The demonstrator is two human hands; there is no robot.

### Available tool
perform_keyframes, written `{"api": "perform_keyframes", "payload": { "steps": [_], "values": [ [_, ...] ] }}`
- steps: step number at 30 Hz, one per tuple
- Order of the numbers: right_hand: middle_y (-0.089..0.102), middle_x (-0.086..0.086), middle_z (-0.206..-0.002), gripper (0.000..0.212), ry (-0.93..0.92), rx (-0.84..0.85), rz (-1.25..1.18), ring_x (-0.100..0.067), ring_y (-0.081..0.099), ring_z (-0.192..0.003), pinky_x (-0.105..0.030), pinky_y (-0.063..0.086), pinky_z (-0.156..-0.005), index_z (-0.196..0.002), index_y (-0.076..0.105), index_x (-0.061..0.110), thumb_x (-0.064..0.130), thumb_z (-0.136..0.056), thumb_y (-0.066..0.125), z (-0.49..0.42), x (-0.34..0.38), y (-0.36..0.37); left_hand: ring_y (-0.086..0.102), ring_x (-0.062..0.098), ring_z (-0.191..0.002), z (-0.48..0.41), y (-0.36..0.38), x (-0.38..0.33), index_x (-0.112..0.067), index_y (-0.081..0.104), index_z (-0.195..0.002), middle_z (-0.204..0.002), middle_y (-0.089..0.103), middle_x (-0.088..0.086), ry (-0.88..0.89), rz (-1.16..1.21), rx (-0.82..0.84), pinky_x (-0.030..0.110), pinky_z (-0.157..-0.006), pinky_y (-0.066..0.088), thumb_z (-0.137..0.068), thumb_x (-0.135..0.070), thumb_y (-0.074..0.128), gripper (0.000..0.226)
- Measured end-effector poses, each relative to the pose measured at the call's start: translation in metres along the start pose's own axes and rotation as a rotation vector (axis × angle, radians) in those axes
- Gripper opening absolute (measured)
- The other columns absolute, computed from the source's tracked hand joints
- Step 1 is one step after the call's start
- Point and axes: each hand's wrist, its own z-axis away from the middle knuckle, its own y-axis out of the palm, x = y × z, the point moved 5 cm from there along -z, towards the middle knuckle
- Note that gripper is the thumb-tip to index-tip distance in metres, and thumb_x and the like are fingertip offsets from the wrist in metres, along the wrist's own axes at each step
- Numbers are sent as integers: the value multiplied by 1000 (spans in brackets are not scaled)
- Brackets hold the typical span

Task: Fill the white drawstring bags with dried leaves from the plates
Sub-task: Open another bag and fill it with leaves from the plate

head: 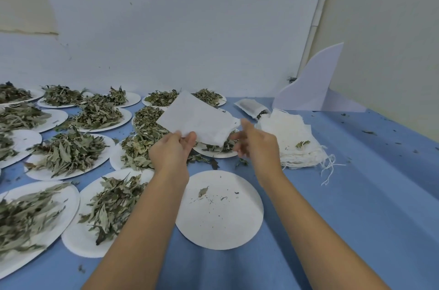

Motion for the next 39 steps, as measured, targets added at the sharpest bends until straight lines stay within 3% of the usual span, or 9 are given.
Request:
{"api": "perform_keyframes", "payload": {
  "steps": [2,5,8,12,17,26,32,35,39],
  "values": [
    [72,-5,-72,20,233,185,-173,-12,67,-62,-17,52,-55,-80,71,11,29,-87,66,3,-5,13,64,10,-48,-2,0,-2,-2,53,-96,-71,60,9,43,-53,2,16,-53,55,-95,3,51,6],
    [72,-10,-89,12,373,203,-344,-16,69,-75,-21,58,-67,-93,68,3,12,-84,70,4,-12,17,62,8,-42,-5,0,-1,0,53,-103,-68,60,10,54,-86,7,15,-47,51,-95,2,50,9],
    [73,-7,-85,9,400,182,-416,-14,70,-75,-20,58,-66,-89,68,4,10,-83,71,6,-16,17,62,4,-47,-6,-4,-4,-2,48,-125,-99,63,12,192,-180,-34,16,-48,50,-95,-2,54,31],
    [69,1,-69,9,365,171,-328,-8,62,-63,-16,55,-62,-78,71,11,17,-78,77,13,-19,19,62,5,-61,16,6,-16,-20,60,-100,-90,62,-8,589,-563,92,23,-58,51,-90,-13,64,13],
    [59,2,-62,14,341,196,-303,-5,48,-48,-13,46,-52,-76,68,13,22,-76,79,19,-19,22,55,-11,-62,34,19,1,-18,70,-94,-77,65,-12,658,-1021,459,4,-51,40,-86,-23,69,10],
    [69,3,-76,16,250,366,-345,-6,64,-71,-17,51,-66,-69,74,21,28,-84,71,21,-3,24,60,-3,-74,37,23,-9,-21,66,-92,-81,65,-13,711,-1044,406,4,-63,45,-83,-24,70,10],
    [65,4,-67,11,66,227,-94,-5,60,-59,-14,47,-54,-80,62,18,9,-83,67,19,5,22,52,-1,-70,37,20,-24,-19,60,-97,-85,58,-8,867,-1082,228,11,-59,41,-83,-3,56,22],
    [58,4,-65,9,-15,158,9,-6,56,-53,-20,46,-54,-78,56,17,14,-83,63,19,10,27,53,10,-78,40,25,-19,-19,62,-101,-96,59,-2,898,-1147,285,27,-70,45,-83,-5,56,23],
    [48,2,-63,12,-107,102,158,-10,48,-56,-20,38,-55,-79,54,7,12,-80,65,19,11,26,55,13,-77,47,26,-18,-19,62,-92,-93,59,-3,982,-1162,300,29,-71,46,-88,-17,62,5]
  ]
}}
